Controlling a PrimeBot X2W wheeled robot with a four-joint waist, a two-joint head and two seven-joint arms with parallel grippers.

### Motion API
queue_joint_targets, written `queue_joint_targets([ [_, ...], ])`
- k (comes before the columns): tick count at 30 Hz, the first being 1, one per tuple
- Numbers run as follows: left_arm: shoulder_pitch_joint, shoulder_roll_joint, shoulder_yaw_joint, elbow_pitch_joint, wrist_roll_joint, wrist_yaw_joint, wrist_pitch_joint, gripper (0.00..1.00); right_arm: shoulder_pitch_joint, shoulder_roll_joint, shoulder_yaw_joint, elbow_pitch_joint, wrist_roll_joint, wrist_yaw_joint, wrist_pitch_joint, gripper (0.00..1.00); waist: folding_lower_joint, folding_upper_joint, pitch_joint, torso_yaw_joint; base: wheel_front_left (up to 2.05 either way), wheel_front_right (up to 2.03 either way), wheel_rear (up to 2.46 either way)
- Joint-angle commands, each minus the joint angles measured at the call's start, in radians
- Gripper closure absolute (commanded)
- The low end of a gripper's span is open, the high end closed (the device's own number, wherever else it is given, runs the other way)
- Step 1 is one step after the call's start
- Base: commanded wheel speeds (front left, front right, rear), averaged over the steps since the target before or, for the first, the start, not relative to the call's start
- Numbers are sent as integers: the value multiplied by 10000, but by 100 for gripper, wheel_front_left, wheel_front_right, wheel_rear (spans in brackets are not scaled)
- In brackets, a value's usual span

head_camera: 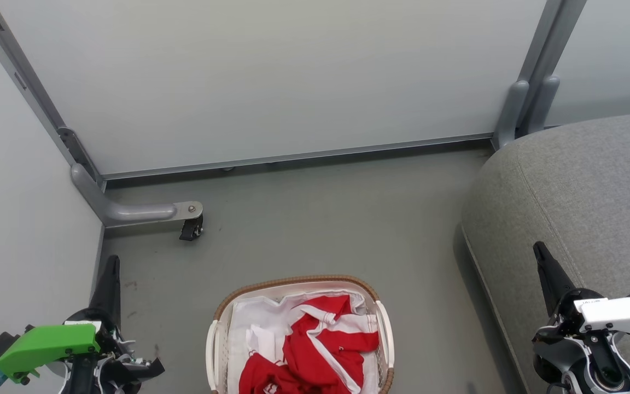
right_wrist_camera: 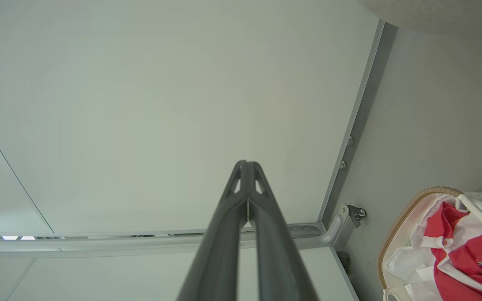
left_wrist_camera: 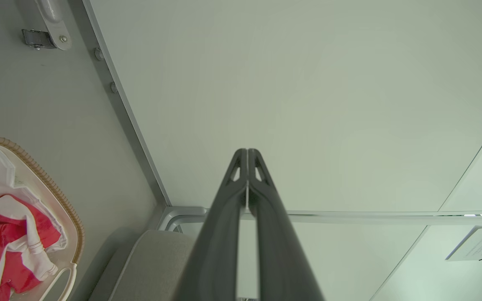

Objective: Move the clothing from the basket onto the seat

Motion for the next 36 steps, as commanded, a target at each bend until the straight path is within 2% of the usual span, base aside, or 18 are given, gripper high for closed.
queue_joint_targets([
  [1,-113,62,17,-15,-31,-45,35,100,112,-59,-16,-33,35,-4,10,100,0,-1,0,0,0,0,0],
  [17,-113,62,17,-15,-31,-45,35,100,113,-59,-16,-33,35,-4,10,100,0,-1,0,0,0,0,0],
  [18,10,-8,-4,27,0,2,-4,0,4,8,2,33,-2,0,0,0,0,-1,0,0,0,0,0],
  [28,334,-58,-413,289,133,24,-314,0,273,106,210,336,-214,0,-317,0,0,-1,-15,-1,0,0,0],
  [36,433,-46,-793,118,549,18,-704,0,373,86,205,341,-971,0,-709,0,0,-1,-34,0,0,0,0],
])
